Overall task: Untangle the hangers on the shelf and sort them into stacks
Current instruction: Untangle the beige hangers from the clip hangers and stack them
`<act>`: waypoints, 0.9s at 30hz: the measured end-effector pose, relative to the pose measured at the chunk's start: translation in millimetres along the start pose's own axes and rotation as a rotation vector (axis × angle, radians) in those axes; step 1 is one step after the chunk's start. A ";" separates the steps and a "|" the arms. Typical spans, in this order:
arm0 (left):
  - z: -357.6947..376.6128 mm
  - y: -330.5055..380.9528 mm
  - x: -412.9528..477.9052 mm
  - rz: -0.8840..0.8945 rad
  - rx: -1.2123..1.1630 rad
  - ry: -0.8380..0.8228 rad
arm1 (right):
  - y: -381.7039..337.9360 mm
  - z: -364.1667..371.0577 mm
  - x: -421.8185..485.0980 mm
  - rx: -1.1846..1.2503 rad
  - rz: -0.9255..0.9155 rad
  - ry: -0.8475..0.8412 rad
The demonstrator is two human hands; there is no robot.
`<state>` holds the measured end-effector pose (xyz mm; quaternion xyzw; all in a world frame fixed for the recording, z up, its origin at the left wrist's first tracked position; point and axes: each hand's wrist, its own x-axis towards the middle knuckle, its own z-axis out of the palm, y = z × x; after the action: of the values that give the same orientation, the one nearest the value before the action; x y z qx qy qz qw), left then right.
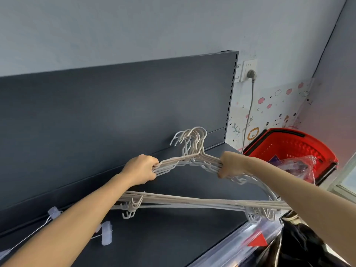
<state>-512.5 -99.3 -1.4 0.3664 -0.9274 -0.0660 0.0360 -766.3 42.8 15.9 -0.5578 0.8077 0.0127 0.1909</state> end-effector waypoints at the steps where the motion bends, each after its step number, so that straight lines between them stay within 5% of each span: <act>1: -5.1 2.2 -2.8 -0.007 0.001 0.034 | -0.8 -5.2 -1.4 -0.018 -0.014 0.023; 10: -28.7 11.8 -42.0 -0.015 0.113 0.459 | -0.7 -13.2 -7.4 -0.046 -0.128 0.405; 15: -28.1 5.0 -61.4 -0.121 -0.356 0.134 | 6.5 9.6 -2.1 -0.069 -0.299 0.509; 22: -14.1 7.0 -72.2 -0.116 -0.431 -0.084 | 11.4 24.7 -5.6 -0.037 -0.417 0.574; 27: 3.7 18.7 -83.1 -0.121 -0.194 -0.062 | 12.5 26.1 -20.1 -0.051 -0.467 0.515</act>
<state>-465.0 -28.5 -3.8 0.4143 -0.8935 -0.1687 0.0383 -763.8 71.6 -4.2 -0.7170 0.6794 -0.1523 -0.0354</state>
